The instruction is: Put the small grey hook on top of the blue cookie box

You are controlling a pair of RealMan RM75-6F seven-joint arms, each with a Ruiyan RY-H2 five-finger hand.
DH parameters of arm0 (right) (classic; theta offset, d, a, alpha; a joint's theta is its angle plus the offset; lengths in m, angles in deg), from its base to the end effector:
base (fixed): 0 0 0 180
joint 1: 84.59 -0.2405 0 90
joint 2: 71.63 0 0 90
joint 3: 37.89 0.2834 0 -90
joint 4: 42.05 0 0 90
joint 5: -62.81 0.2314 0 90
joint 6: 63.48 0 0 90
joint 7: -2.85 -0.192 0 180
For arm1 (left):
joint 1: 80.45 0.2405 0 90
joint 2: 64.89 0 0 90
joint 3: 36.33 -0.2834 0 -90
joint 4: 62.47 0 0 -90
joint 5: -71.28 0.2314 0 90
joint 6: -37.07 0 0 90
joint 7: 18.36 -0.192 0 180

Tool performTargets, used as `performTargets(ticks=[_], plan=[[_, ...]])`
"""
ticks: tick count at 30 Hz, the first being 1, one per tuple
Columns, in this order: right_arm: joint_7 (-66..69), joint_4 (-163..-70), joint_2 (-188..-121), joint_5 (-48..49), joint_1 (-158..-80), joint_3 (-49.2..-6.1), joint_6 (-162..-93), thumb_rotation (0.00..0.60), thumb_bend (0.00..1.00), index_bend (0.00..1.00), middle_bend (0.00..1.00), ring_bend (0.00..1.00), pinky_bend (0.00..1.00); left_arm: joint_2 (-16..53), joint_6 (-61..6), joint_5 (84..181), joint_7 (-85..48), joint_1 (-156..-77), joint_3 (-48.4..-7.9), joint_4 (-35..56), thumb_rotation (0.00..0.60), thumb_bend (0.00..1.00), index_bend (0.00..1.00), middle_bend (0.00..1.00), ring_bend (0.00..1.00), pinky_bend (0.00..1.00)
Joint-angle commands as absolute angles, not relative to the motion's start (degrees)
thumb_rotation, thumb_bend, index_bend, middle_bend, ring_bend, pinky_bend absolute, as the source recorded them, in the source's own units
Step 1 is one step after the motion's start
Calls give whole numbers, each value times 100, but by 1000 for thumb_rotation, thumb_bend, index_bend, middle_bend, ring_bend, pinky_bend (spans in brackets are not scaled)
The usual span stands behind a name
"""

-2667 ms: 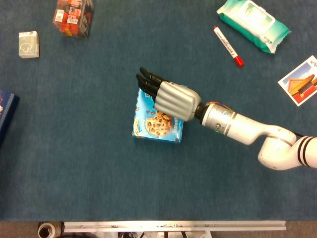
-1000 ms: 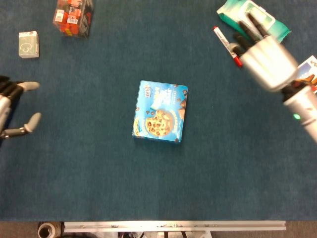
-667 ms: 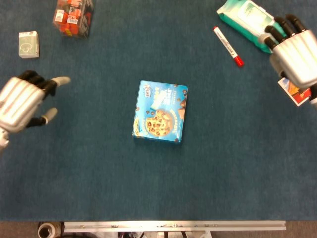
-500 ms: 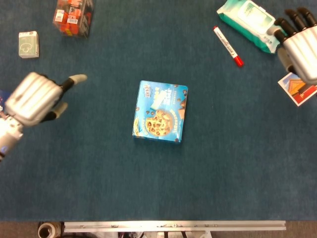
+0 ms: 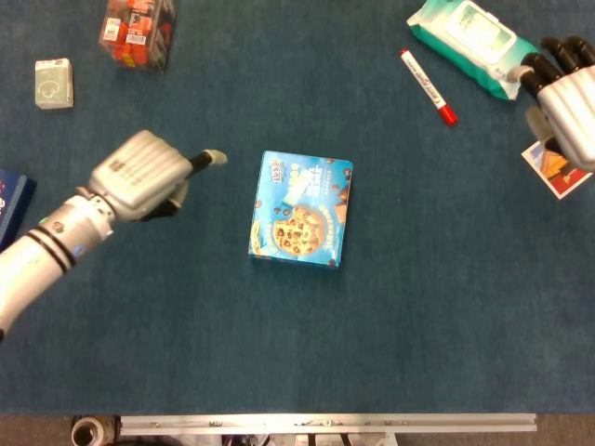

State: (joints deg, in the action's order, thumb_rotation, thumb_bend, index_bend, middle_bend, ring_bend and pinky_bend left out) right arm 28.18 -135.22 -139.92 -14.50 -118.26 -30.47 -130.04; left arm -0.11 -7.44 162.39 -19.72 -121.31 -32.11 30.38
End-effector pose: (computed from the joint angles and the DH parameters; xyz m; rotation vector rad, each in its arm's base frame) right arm -0.2068 -0.3906 0.0889 1.7851 -0.4841 0.8120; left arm -0.1891 0.3768 0.0295 -2.2370 -0.7314 -0.7603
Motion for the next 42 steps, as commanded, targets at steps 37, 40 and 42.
performTargets(ticks=[37,40,42], plan=[[2400,-13167,-14258,-1456,-11448,-3182,-13026,600,432,348,350,194,223,1239,-142,15357,-3301,-12984,-3347,2700,391,878,217,1000,1000,1000],[2380,-13153,-14254,-1449,-11436,-3168,-13025,600,433,348,350,194,223,1270,-150,15312,-3355,-13005,-3370,2715,389,877,217,1000,1000,1000],[2372,-13143,-14253,-1457,-11425,-3157,-13044,600,432,348,350,194,223,1287,-168,15275,-3375,-13013,-3377,2720,388,877,217,1000,1000,1000]])
